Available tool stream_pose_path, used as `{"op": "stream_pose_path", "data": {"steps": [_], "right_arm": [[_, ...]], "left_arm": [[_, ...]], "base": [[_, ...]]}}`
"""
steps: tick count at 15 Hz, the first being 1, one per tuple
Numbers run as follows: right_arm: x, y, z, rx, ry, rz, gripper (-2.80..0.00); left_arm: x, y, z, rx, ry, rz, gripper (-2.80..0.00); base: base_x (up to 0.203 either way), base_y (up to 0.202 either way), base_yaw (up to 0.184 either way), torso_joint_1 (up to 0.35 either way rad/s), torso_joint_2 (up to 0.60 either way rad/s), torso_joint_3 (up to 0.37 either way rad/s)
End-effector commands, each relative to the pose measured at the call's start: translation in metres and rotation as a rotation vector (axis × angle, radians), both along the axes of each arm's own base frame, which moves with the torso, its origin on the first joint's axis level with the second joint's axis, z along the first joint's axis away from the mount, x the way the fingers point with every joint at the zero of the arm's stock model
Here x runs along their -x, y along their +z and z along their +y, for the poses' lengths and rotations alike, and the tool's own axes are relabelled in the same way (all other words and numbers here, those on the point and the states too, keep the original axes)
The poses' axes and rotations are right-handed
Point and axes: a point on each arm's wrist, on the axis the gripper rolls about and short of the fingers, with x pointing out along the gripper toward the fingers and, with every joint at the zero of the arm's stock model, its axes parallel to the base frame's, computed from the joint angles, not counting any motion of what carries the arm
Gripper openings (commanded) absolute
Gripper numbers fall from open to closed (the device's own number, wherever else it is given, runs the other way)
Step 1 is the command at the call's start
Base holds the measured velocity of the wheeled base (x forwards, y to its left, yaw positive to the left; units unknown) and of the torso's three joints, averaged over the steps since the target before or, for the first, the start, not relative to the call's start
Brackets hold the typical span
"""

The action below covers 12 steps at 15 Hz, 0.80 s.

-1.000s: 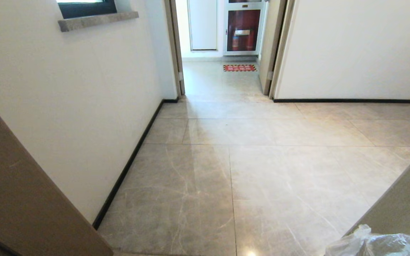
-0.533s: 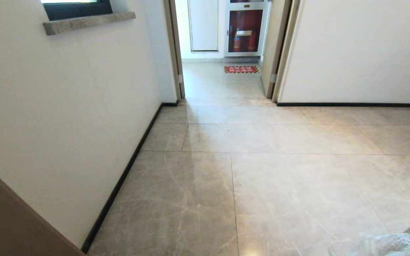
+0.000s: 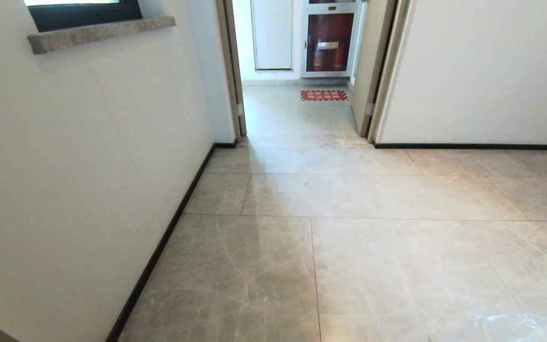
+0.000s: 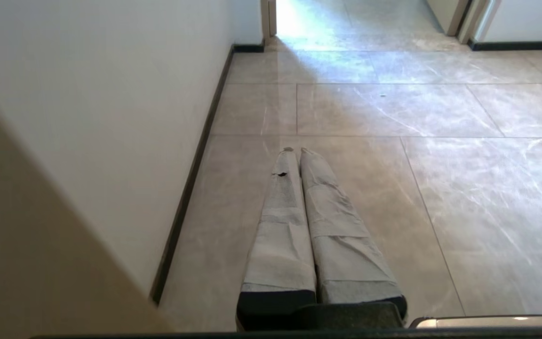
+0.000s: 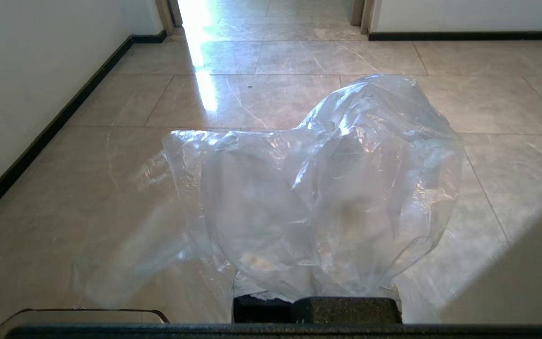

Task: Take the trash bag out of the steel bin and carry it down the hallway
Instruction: Put the trash bag at the door

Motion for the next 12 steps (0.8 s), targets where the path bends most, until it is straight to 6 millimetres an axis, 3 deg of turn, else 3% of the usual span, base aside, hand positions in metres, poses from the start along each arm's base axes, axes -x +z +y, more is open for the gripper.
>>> {"op": "stream_pose_path", "data": {"steps": [1, 12], "right_arm": [[-0.0001, 0.0001, 0.0, 0.0, 0.0, 0.001, -2.8], [-0.0001, 0.0001, 0.0, 0.0, 0.0, 0.001, -2.8]], "left_arm": [[0.0001, 0.0, 0.0, 0.001, 0.0, -0.002, -2.8], [0.0001, 0.0, 0.0, 0.001, 0.0, -0.002, -2.8]], "base": [[0.193, 0.0, 0.0, 0.002, 0.0, 0.002], [0.195, 0.0, 0.0, 0.003, 0.0, 0.001]]}}
